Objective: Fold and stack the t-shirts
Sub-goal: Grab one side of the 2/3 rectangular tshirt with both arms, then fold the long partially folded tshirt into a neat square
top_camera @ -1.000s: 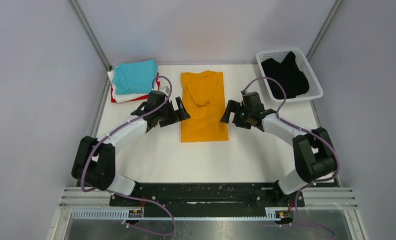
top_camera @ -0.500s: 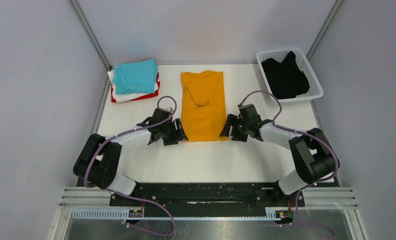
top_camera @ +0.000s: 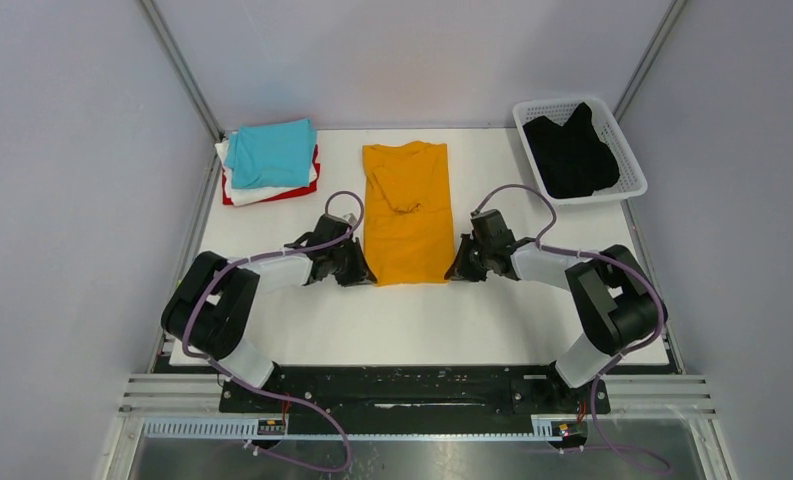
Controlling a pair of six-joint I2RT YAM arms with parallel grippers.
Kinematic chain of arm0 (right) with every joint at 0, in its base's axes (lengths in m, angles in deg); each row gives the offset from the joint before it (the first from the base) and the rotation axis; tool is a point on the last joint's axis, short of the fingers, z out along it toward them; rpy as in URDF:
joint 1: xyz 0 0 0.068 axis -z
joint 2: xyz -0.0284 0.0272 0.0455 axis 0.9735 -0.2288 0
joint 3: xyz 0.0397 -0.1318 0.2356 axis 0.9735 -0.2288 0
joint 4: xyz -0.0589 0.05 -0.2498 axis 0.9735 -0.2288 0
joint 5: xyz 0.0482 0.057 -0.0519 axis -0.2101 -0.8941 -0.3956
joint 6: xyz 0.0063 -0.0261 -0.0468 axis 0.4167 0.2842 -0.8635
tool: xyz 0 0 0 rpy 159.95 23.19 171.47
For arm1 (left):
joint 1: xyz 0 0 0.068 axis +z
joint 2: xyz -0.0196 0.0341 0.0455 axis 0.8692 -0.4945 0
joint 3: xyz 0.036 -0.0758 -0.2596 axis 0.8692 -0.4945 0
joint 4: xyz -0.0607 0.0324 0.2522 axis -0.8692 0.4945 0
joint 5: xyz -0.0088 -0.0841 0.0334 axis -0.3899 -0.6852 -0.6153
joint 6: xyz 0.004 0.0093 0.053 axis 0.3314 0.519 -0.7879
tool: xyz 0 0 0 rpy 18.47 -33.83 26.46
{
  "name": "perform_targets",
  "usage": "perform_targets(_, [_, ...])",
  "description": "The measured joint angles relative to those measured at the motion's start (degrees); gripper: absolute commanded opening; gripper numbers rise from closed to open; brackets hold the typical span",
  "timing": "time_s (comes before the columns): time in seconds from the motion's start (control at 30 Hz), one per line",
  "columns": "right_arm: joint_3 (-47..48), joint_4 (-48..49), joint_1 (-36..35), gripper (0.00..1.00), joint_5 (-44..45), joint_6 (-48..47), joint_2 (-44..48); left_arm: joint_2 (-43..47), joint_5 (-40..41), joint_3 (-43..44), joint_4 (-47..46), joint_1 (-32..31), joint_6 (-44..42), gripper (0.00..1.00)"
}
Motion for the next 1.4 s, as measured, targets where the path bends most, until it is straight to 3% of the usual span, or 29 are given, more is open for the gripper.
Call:
perform_targets(0.17, [-2.95, -2.27, -0.87, 0.0, -1.53, -0.11, 4.15, 5.42, 0.02, -4.04, 2.01, -1.57, 0.0, 0.0])
perform_targets(0.47, [-10.51, -16.72, -9.44, 0.0, -8.92, -1.9, 33.86, 40.19, -0.09, -9.77, 16.26, -10.71, 1.57, 0.0])
perform_targets(0.63, [-9.92, -19.98, -9.44, 0.0, -8.13, -2.49, 44.0, 49.79, 0.42, -8.9, 17.25, -11.04, 2.82, 0.0])
perform_targets(0.83, [-3.91, -21.33, -5.84, 0.0, -3.69, -4.24, 42.25, 41.2, 5.9, -1.27, 17.11, -10.19, 2.84, 0.0])
perform_targets(1.0, [2.01, -18.93, 1.62, 0.0, -4.44, -4.28, 33.38, 29.92, 8.26, 6.51, 14.25, -4.28, 2.78, 0.0])
perform_targets(1.4, [16.06, -14.88, 8.55, 0.0, -8.55, -4.94, 13.7, 9.29, 7.76, 18.86, 9.42, 3.63, 1.38, 0.0])
